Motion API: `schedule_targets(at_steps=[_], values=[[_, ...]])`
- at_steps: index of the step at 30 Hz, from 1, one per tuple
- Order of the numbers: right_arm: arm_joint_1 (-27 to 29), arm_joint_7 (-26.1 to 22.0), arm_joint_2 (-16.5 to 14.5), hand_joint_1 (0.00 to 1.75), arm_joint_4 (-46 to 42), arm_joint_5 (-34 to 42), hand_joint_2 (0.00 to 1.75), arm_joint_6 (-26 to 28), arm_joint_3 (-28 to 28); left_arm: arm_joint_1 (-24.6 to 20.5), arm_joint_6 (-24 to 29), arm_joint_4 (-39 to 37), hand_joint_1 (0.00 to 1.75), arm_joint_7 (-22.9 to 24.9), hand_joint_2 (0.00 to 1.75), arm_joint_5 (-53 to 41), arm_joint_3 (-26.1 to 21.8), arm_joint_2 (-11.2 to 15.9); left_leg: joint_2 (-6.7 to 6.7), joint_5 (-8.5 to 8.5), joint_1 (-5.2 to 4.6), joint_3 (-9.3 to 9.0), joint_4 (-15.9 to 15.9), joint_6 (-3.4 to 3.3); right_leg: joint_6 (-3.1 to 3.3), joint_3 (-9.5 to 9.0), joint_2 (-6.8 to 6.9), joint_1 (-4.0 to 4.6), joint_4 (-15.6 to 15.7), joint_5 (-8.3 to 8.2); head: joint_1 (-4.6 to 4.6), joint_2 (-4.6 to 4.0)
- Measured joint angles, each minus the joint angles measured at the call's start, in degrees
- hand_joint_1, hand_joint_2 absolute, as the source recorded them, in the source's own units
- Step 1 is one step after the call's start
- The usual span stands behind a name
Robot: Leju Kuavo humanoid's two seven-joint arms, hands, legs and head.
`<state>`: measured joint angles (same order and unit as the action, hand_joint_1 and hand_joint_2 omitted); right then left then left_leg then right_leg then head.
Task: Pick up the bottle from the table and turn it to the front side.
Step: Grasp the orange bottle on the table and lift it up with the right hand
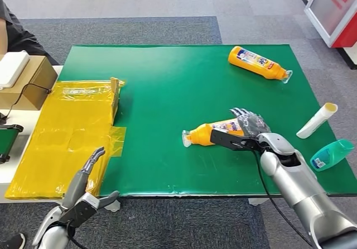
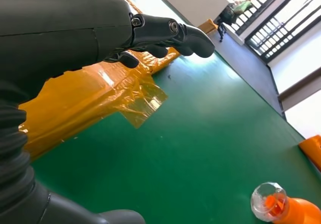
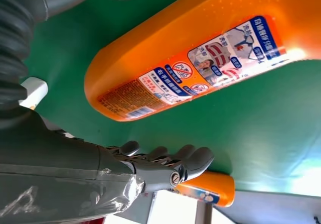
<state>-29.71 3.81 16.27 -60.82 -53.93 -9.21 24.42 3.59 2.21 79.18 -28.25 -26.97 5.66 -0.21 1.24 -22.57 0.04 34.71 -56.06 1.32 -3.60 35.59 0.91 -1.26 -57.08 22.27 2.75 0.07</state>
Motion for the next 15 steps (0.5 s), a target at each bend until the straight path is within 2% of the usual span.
schedule_targets(at_steps=[15], values=[[-6.98, -2.55, -0.24, 0.0, 14.91, -0.68, 1.75, -0.22, 3.92, -0.87, 0.75, -2.46, 0.0, -0.96, 1.75, 0.62, 2.63, 0.66, -0.01, 0.01, 0.0, 0.01, 0.0, -0.01, -0.01, 0.01, 0.02, 0.0, 0.0, 0.0, 0.0, 0.0]])
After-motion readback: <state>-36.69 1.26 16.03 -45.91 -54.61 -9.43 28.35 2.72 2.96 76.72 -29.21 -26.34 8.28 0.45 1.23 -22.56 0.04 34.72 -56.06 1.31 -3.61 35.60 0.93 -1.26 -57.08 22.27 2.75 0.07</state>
